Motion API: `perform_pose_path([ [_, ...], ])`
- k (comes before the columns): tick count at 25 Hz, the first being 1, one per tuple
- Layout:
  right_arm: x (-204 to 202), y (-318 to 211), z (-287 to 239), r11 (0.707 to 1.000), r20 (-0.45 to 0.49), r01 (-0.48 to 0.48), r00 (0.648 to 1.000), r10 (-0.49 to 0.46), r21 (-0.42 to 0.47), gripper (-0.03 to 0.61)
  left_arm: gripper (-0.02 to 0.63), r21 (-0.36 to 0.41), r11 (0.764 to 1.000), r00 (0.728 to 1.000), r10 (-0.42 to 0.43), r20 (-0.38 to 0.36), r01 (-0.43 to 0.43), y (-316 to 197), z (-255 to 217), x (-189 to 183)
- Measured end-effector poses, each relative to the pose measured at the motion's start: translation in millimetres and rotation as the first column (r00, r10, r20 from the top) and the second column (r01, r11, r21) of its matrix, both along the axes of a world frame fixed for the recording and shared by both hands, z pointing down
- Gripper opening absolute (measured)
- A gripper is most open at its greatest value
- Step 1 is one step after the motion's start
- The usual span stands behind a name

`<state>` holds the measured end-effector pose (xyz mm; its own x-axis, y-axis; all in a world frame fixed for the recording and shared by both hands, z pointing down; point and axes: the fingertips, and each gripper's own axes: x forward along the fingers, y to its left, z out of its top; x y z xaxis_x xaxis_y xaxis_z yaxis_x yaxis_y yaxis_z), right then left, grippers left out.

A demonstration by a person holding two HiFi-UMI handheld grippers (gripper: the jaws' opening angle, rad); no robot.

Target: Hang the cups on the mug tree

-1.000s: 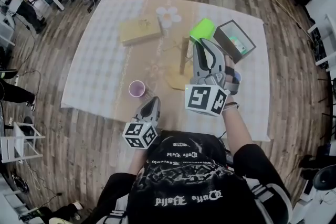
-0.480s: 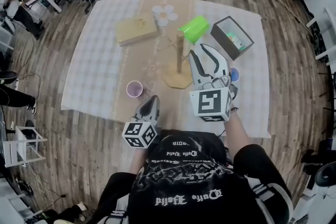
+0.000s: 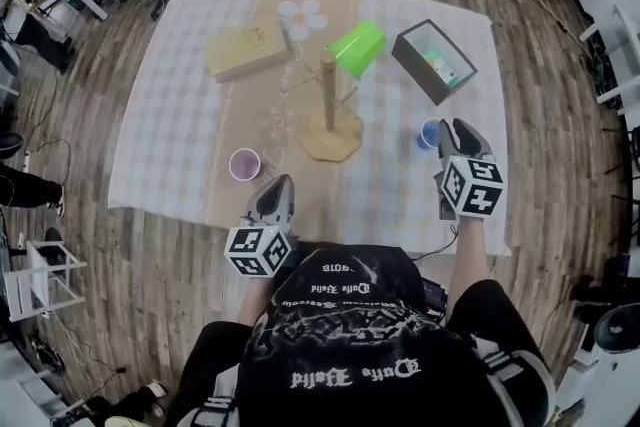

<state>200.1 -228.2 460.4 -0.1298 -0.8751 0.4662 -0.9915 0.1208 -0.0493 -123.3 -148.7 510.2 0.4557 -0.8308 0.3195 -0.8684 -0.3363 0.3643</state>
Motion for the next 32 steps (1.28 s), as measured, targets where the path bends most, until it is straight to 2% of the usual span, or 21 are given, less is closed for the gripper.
perform_pose_path([
  [6, 49.7, 2.0, 67.7, 0.978, 0.15, -0.122, 0.978, 0.148, -0.167, 0.101, 0.02, -0.014, 1.0, 1.0, -0.019, 0.02, 0.019, -6.1, 7.4, -6.3],
  [10, 53.6, -10.2, 95.1, 0.961, 0.204, -0.106, 0.965, 0.162, -0.257, 0.116, 0.02, -0.012, 1.0, 0.999, -0.022, 0.041, 0.023, -13.0, 6.7, -7.9],
  [13, 52.1, -17.0, 113.3, 0.948, 0.204, -0.087, 0.967, 0.155, -0.306, 0.12, 0.02, -0.016, 0.999, 0.999, -0.033, 0.043, 0.033, -16.0, 7.5, -11.4],
  [22, 56.8, -23.5, 129.6, 0.934, 0.214, -0.091, 0.961, 0.173, -0.346, 0.103, 0.02, -0.015, 0.999, 0.997, -0.051, 0.054, 0.052, -19.2, 7.9, -15.0],
  [24, 57.9, -24.0, 129.6, 0.934, 0.208, -0.102, 0.961, 0.182, -0.344, 0.043, 0.02, -0.018, 0.998, 0.997, -0.056, 0.053, 0.057, -18.5, 9.8, -16.1],
  [32, 52.2, -26.7, 118.9, 0.943, 0.189, -0.109, 0.966, 0.175, -0.315, 0.038, 0.02, -0.039, 0.997, 0.995, -0.064, 0.078, 0.067, -16.8, 14.0, -16.9],
])
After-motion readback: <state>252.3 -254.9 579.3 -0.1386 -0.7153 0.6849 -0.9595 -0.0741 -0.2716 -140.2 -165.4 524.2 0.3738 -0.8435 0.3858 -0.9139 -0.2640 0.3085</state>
